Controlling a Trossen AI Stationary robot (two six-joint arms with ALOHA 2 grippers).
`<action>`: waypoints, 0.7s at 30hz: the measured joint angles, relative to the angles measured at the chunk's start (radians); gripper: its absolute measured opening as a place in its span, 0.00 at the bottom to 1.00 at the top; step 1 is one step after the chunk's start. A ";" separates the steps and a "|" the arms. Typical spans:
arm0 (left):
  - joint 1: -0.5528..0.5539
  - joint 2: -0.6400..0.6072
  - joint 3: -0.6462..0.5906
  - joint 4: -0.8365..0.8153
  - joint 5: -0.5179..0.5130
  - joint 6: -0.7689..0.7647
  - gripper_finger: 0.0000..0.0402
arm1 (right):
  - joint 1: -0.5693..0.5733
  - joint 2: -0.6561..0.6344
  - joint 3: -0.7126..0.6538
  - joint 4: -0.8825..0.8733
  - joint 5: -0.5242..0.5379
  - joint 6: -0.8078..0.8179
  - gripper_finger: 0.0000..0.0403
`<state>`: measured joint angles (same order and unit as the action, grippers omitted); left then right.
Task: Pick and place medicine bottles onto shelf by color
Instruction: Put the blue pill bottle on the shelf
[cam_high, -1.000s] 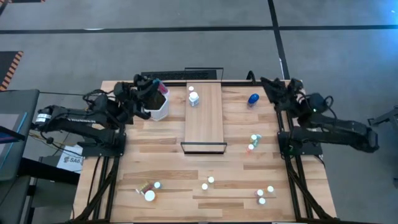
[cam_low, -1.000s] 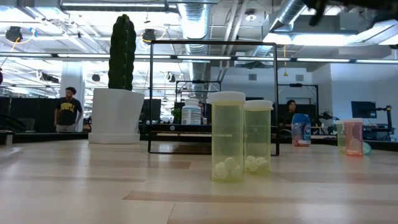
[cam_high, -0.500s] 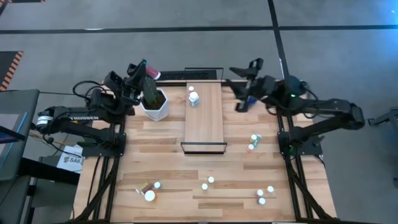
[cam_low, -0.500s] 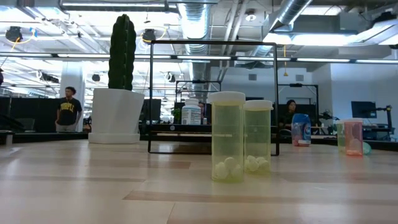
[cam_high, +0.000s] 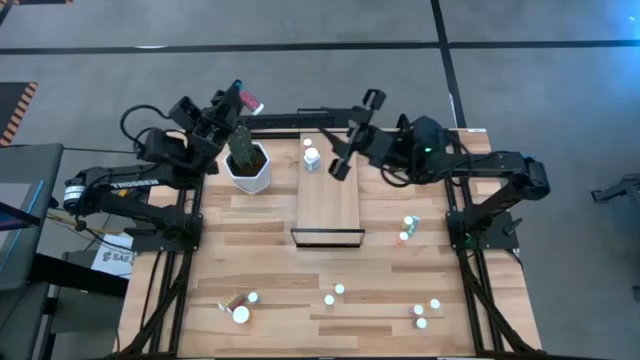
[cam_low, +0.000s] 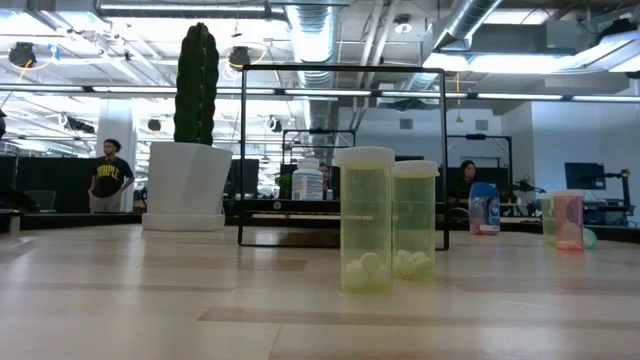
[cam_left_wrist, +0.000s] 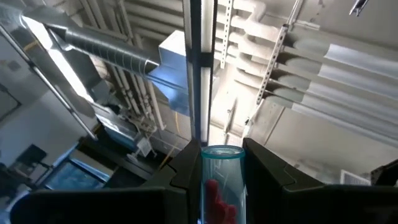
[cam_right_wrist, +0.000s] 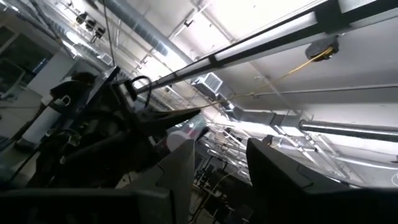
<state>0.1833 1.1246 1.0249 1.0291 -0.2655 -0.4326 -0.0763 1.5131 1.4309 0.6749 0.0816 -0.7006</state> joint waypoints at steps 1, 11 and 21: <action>0.000 0.016 0.013 0.003 0.002 -0.017 0.18 | 0.002 0.017 0.018 -0.002 0.000 -0.004 0.42; 0.000 0.147 0.080 0.035 0.025 -0.178 0.18 | 0.014 0.074 0.150 -0.230 0.067 -0.027 0.53; 0.000 0.181 0.080 0.046 0.022 -0.257 0.18 | 0.014 0.063 0.172 -0.326 0.077 -0.185 0.58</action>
<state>0.1833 1.3052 1.1049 1.0756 -0.2438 -0.6896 -0.0628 1.5757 1.6024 0.3489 0.1582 -0.8852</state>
